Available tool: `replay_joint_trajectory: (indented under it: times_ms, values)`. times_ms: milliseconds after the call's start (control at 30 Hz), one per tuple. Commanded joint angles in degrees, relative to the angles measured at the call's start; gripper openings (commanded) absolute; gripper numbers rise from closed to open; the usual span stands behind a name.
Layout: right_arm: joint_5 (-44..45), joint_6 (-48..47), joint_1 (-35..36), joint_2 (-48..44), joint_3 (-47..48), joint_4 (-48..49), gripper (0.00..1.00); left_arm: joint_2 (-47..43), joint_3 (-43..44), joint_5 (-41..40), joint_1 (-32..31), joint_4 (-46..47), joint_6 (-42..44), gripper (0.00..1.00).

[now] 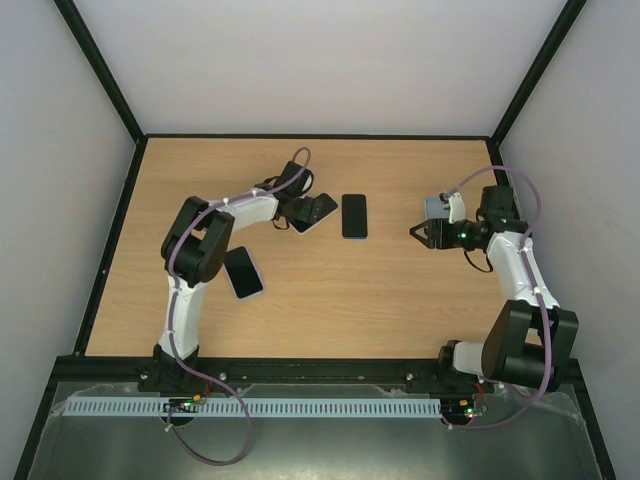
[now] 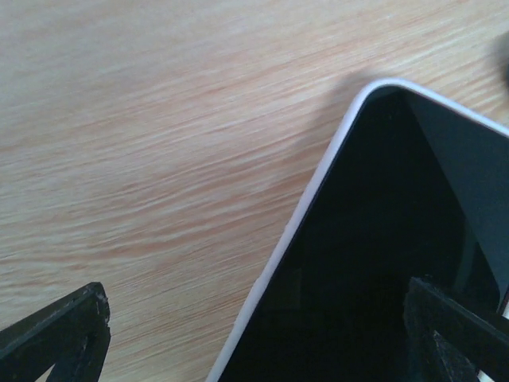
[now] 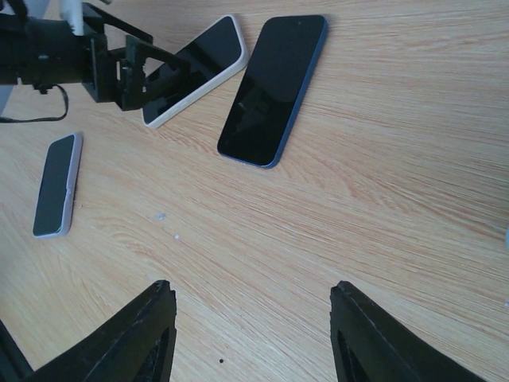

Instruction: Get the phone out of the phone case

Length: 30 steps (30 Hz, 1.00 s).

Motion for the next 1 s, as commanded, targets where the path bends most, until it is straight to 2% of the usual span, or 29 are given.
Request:
replay_joint_trajectory:
  times_ms: [0,133,267,600,800,967]
  values:
    - [-1.7,0.4,0.4,-1.7,-0.9,1.7,0.52,3.2,5.7,8.5,1.2,-4.8,4.4,1.0]
    - [-2.3,0.0,0.6,-1.1,-0.8,1.4,0.53,4.9,7.5,13.5,1.5,-7.1,7.0,1.0]
    - [-2.3,-0.4,0.7,-0.6,-0.5,0.9,0.53,4.6,7.0,14.9,1.1,-8.5,7.7,1.0]
    - [-1.6,-1.3,0.8,-1.0,-0.5,0.7,0.53,5.6,6.2,2.6,-5.0,-12.7,10.3,1.0]
    - [-2.6,-2.1,0.8,-0.5,-0.2,-0.4,0.53,4.9,6.1,5.9,-4.7,-15.1,10.4,1.0]
    - [-2.4,-2.4,0.8,-0.9,-0.7,-0.8,0.53,4.5,5.5,4.8,-4.2,-15.4,10.2,0.99]
